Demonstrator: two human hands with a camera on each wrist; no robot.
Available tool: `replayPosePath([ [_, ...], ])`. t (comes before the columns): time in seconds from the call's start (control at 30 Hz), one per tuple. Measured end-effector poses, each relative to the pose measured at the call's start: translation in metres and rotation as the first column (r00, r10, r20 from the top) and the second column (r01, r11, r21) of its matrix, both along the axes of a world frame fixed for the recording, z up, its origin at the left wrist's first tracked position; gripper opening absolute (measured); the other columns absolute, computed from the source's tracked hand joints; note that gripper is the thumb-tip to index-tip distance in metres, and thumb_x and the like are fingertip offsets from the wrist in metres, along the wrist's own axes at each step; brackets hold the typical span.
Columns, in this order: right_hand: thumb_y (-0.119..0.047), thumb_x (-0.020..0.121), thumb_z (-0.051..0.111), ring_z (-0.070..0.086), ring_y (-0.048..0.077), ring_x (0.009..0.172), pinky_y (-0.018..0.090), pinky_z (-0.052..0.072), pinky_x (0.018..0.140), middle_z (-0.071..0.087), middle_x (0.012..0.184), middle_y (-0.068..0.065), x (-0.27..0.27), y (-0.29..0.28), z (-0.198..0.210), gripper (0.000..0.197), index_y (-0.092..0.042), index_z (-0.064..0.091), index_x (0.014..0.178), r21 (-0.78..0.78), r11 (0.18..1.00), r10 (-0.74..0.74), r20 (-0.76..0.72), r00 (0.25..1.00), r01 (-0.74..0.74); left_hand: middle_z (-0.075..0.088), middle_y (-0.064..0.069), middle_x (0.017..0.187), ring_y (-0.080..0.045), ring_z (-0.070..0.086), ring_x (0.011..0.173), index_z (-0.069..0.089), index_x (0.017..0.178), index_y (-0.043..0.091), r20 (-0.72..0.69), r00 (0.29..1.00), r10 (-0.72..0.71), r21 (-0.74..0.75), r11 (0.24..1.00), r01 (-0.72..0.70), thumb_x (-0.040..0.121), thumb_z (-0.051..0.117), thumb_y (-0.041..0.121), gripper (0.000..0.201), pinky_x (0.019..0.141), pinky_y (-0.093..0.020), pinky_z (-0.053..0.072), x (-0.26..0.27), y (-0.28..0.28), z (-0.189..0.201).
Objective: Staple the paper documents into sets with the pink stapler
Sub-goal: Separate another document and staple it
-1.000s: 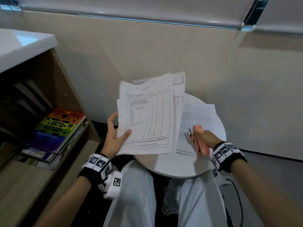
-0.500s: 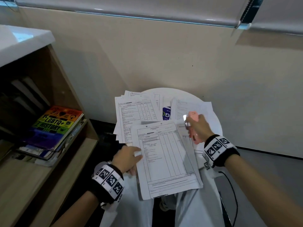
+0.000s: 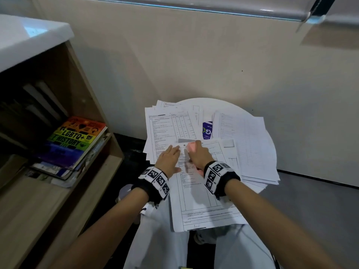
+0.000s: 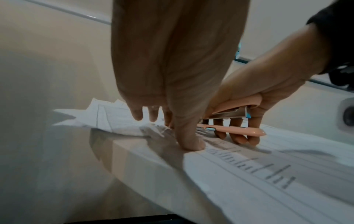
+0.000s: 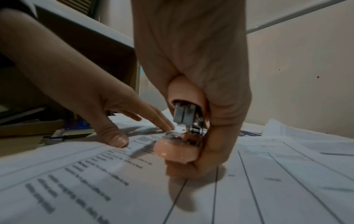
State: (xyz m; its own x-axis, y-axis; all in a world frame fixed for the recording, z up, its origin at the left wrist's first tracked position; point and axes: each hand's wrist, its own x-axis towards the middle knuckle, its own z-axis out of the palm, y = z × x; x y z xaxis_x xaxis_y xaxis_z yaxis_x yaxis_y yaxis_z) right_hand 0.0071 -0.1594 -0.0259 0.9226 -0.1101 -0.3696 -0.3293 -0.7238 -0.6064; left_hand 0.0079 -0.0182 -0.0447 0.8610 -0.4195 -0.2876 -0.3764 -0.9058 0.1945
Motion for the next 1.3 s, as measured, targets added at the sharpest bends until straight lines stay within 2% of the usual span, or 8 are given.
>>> replayPosePath([
  [0.33,-0.032,0.101,0.038,0.056,0.038,0.111,0.04,0.045,0.082,0.051,0.127,0.023,0.009,0.007,-0.003,0.05,-0.007,0.023,0.142,-0.082,0.995,-0.049,0.024,0.998,0.051,0.001,-0.009,0.16,-0.024,0.005,0.148,0.009,0.15,0.002,-0.053,0.993,-0.102,-0.046,0.994,0.099,0.087,0.064,0.015,0.085,0.12,-0.034,0.013,0.009,-0.006,0.003],
  [0.43,-0.026,0.1,0.042,0.058,0.037,0.106,0.037,0.042,0.074,0.053,0.125,0.021,0.012,0.008,-0.007,0.052,-0.012,0.019,0.144,-0.164,0.986,0.014,0.044,0.999,-0.007,0.005,-0.009,0.16,-0.024,0.009,0.147,0.013,0.15,0.002,-0.054,0.993,-0.102,-0.089,0.991,0.096,0.086,0.067,0.015,0.085,0.12,-0.031,0.012,0.01,-0.004,0.003],
  [0.53,-0.016,0.098,0.043,0.059,0.036,0.102,0.041,0.046,0.077,0.049,0.127,0.021,0.01,0.007,-0.016,0.062,-0.018,0.011,0.15,-0.331,0.939,0.126,0.085,0.988,-0.091,0.009,-0.009,0.159,-0.025,0.013,0.146,0.017,0.149,0.002,-0.038,0.993,-0.11,-0.094,0.99,0.106,0.085,0.068,0.015,0.083,0.119,-0.029,0.014,0.012,-0.004,0.002],
  [0.7,-0.034,0.101,0.038,0.059,0.036,0.1,0.038,0.042,0.071,0.056,0.119,0.021,0.02,0.012,-0.016,0.051,-0.012,0.02,0.143,-0.198,0.98,0.01,0.087,0.996,0.008,0.012,-0.009,0.158,-0.024,0.016,0.145,0.019,0.148,0.003,-0.038,0.994,-0.101,-0.137,0.986,0.095,0.084,0.069,0.016,0.083,0.117,-0.026,0.012,0.014,-0.004,0.003],
  [0.83,-0.017,0.099,0.042,0.058,0.037,0.103,0.042,0.044,0.077,0.049,0.124,0.02,0.016,0.01,-0.018,0.056,-0.017,0.016,0.148,-0.264,0.963,0.082,0.121,0.989,-0.047,0.013,-0.01,0.158,-0.024,0.017,0.145,0.021,0.147,0.002,-0.028,0.995,-0.095,-0.134,0.987,0.09,0.084,0.069,0.015,0.081,0.117,-0.028,0.015,0.014,-0.005,0.003],
  [1.0,-0.037,0.1,0.04,0.058,0.035,0.105,0.037,0.041,0.073,0.056,0.121,0.018,0.028,0.013,-0.012,0.051,-0.01,0.024,0.141,-0.226,0.974,0.001,0.094,0.996,0.021,0.014,-0.008,0.157,-0.026,0.016,0.146,0.018,0.149,0.005,-0.037,0.995,-0.09,-0.144,0.986,0.084,0.085,0.068,0.016,0.082,0.117,-0.029,0.017,0.014,-0.005,0.0],
  [1.13,-0.02,0.098,0.045,0.059,0.035,0.1,0.041,0.045,0.076,0.052,0.122,0.018,0.024,0.011,-0.017,0.054,-0.018,0.019,0.146,-0.329,0.943,0.102,0.141,0.985,-0.05,0.012,-0.009,0.158,-0.024,0.017,0.145,0.019,0.148,0.002,-0.022,0.996,-0.088,-0.154,0.985,0.084,0.085,0.067,0.015,0.08,0.115,-0.027,0.017,0.015,-0.005,0.001],
  [1.3,-0.036,0.1,0.043,0.06,0.034,0.101,0.037,0.04,0.071,0.058,0.116,0.017,0.032,0.015,-0.013,0.048,-0.011,0.027,0.138,-0.303,0.953,0.039,0.127,0.991,0.001,0.013,-0.007,0.158,-0.024,0.013,0.147,0.019,0.149,0.004,-0.035,0.996,-0.084,-0.164,0.983,0.077,0.085,0.068,0.017,0.081,0.116,-0.028,0.016,0.014,-0.003,-0.001],
])
